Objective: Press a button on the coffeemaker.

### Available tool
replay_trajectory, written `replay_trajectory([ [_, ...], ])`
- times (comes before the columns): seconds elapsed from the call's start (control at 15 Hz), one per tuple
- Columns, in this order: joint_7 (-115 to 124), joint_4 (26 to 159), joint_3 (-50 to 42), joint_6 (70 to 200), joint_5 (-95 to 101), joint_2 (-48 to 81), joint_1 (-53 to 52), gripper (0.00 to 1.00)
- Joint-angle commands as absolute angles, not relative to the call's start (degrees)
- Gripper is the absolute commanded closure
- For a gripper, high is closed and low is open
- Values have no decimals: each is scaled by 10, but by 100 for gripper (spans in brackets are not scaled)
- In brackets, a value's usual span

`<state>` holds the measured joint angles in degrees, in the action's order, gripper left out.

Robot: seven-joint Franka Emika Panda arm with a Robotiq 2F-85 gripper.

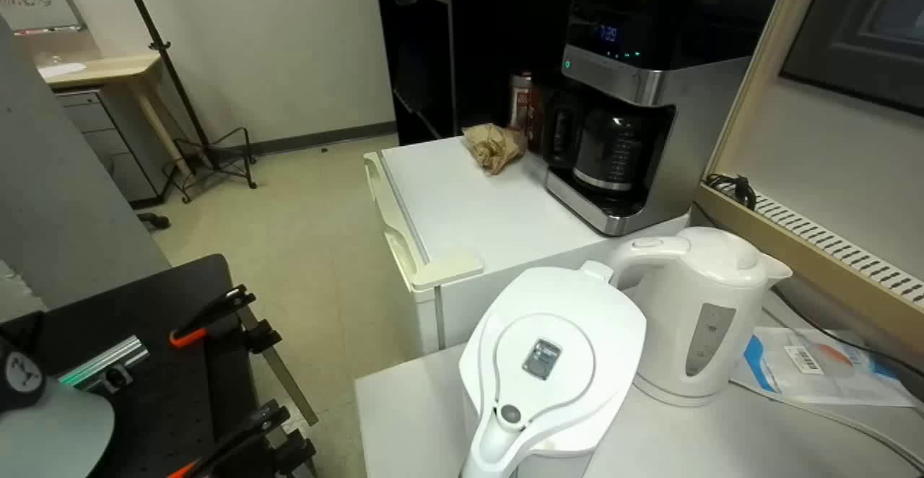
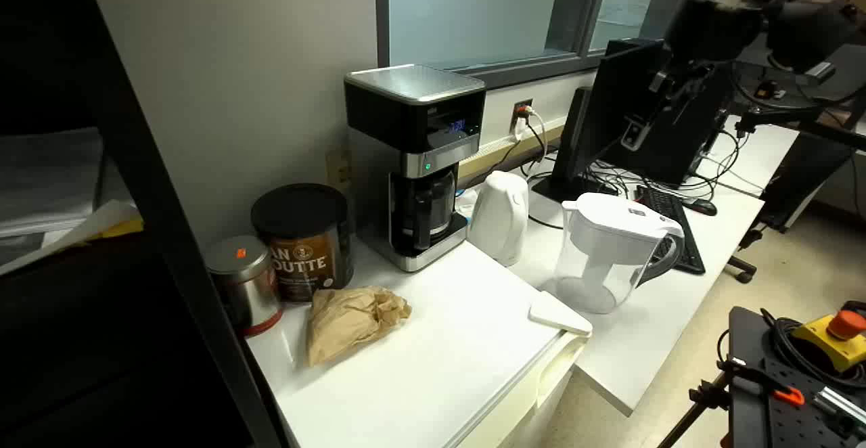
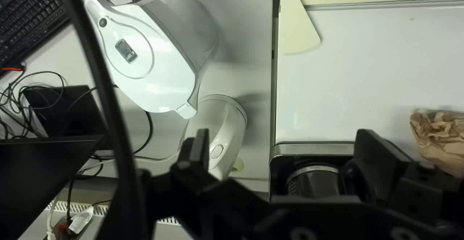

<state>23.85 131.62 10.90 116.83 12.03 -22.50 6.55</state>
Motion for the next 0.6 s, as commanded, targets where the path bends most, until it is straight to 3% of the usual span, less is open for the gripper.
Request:
replay_trajectory([
  [0.0, 243, 1315, 96, 1166, 126, -224, 51, 0],
  [0.53, 243, 1302, 106, 1162, 162, -197, 49, 0],
])
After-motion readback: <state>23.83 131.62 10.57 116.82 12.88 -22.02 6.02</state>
